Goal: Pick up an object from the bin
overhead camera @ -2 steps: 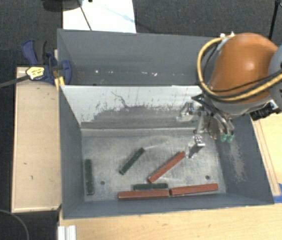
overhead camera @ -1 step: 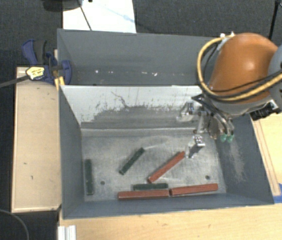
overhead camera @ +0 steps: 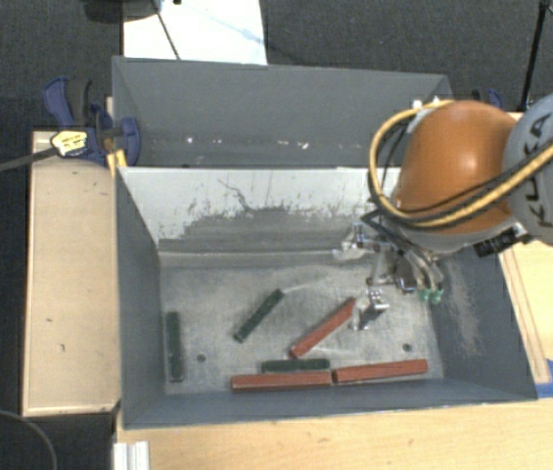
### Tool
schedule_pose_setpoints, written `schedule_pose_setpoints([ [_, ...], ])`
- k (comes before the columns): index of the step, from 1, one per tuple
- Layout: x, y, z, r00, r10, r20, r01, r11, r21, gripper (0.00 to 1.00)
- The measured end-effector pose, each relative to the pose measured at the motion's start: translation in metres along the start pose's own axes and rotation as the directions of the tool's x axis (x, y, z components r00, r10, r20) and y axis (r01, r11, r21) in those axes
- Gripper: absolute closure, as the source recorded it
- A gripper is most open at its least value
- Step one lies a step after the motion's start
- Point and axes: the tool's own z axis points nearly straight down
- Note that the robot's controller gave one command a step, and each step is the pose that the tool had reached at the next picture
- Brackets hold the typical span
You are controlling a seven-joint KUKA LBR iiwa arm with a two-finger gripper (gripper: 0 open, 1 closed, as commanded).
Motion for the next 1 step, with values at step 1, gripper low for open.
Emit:
schedule_pose_setpoints([
  [1,-0.0198,-0.0225,0.1265,0.985,-0.171,-0.004,0.171,0.985,-0.002,1.0],
])
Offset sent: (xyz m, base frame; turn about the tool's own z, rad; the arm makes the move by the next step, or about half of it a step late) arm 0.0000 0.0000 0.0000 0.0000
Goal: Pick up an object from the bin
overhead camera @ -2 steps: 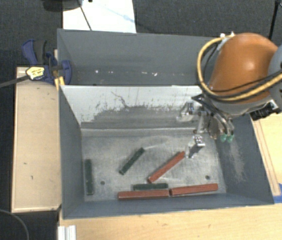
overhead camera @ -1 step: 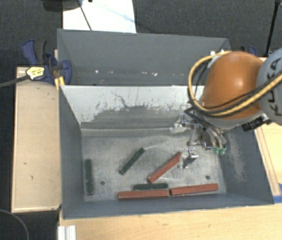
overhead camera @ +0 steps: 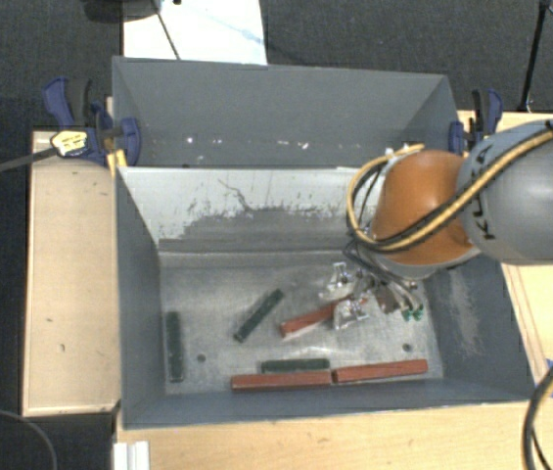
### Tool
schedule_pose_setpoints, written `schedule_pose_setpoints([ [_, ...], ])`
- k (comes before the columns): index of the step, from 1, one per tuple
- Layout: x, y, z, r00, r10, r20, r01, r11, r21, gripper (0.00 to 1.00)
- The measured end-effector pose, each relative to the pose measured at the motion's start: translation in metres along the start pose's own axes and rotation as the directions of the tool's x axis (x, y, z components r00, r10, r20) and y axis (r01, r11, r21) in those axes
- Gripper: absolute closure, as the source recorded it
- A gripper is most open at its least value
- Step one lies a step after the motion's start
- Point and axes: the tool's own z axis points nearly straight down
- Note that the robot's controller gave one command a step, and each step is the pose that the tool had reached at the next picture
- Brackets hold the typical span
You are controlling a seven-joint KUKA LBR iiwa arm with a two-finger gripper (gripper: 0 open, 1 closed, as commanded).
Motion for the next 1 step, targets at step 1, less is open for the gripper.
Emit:
schedule_pose_setpoints([
  [1,0.0,0.0,0.0,1.0,0.001,0.0,-0.001,1.0,0.0,1.0],
])
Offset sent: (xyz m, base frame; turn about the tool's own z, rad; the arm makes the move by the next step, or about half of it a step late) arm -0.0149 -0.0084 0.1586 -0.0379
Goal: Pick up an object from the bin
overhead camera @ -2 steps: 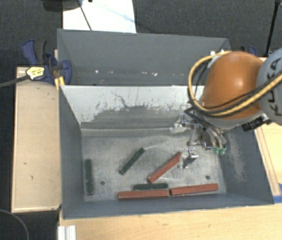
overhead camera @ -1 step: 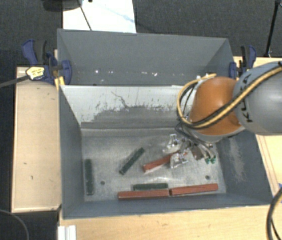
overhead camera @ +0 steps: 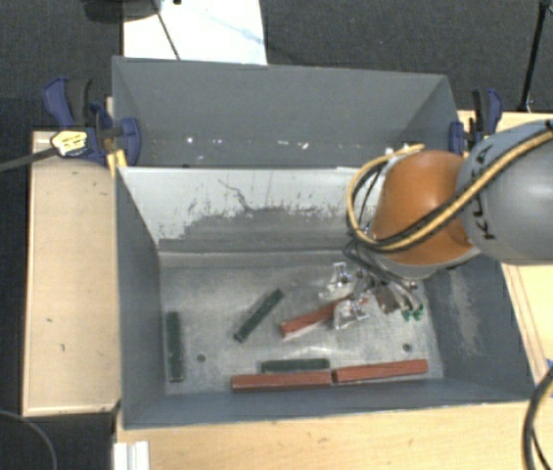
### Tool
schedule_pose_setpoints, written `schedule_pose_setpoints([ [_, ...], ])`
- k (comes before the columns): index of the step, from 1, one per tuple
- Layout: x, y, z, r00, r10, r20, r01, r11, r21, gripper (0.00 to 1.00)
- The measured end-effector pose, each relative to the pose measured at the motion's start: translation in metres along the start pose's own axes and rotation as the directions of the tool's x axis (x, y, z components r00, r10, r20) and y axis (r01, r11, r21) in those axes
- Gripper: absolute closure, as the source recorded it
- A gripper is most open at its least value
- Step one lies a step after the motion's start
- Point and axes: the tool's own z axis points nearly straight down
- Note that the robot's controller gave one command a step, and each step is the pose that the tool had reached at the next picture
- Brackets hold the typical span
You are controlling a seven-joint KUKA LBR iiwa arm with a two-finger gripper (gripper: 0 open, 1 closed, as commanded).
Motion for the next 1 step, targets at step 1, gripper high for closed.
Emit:
schedule_pose_setpoints([
  [1,0.0137,-0.0055,-0.1606,0.999,-0.034,-0.001,0.034,0.999,0.001,1.0],
])
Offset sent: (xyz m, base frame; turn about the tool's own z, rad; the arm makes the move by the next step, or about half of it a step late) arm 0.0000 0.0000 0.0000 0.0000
